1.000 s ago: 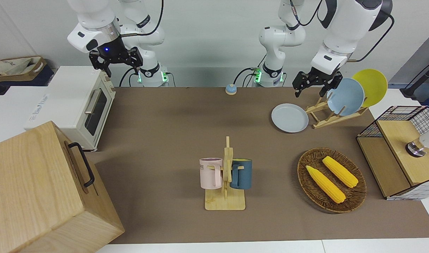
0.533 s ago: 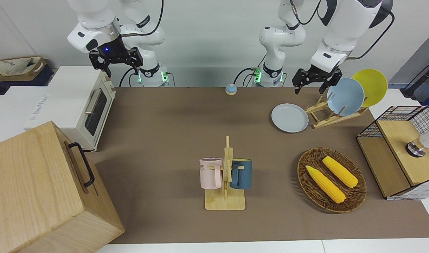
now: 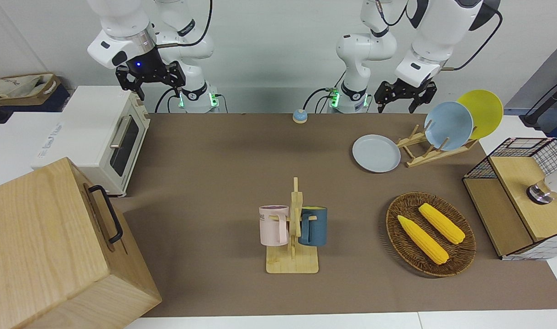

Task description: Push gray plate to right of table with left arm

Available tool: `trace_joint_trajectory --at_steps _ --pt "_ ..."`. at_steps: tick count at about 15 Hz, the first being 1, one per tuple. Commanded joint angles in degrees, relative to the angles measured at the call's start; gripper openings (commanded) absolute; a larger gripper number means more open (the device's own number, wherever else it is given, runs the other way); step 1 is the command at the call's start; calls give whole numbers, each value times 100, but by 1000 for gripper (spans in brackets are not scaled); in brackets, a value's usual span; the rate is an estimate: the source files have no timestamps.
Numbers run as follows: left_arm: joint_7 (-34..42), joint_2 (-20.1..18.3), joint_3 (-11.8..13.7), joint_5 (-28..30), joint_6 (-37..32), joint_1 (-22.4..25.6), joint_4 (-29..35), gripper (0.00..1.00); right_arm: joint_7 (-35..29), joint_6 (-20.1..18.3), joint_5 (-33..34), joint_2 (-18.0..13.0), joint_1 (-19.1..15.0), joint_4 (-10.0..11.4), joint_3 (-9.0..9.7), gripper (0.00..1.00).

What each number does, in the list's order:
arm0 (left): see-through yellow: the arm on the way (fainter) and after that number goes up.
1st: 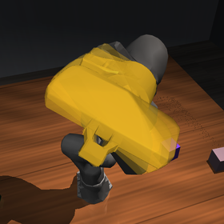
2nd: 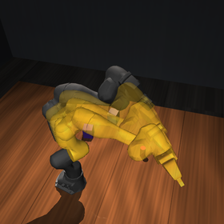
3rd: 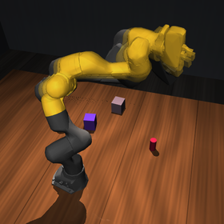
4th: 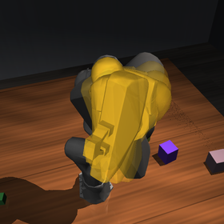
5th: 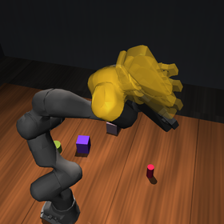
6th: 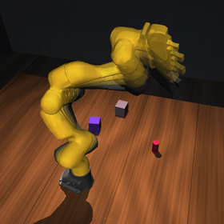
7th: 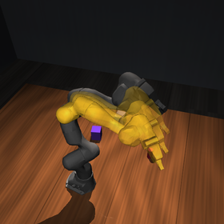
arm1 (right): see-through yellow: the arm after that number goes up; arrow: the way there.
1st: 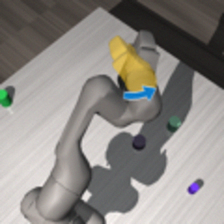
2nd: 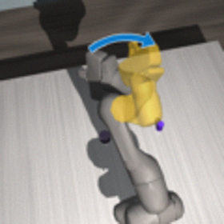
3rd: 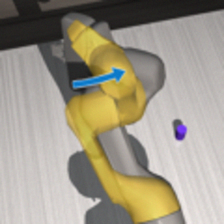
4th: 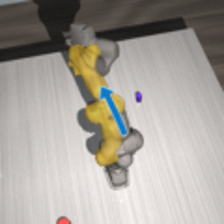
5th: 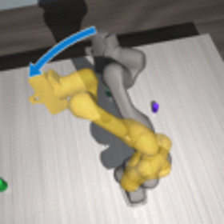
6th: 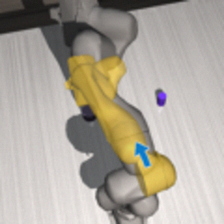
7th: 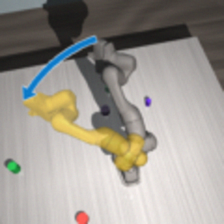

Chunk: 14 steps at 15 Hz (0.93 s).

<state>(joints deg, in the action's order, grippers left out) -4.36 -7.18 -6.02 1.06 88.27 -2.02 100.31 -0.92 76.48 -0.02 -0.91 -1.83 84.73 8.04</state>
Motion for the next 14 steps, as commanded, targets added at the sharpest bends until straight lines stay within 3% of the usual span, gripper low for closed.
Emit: trace_joint_trajectory --at_steps 1,6,12,14 --pt "488 -556 75 -220 785 -9 1059 993 -66 -90 -25 -14 -107 -53 92 983" --pt "1130 -680 399 -414 1788 0 1956 991 -66 -90 -25 -14 -107 -53 92 983" --pt "1447 -759 935 -467 2466 9 2747 993 -66 -90 -25 -14 -107 -53 92 983" --pt "1447 -829 1006 -475 2772 17 3081 993 -66 -90 -25 -14 -107 -53 92 983"
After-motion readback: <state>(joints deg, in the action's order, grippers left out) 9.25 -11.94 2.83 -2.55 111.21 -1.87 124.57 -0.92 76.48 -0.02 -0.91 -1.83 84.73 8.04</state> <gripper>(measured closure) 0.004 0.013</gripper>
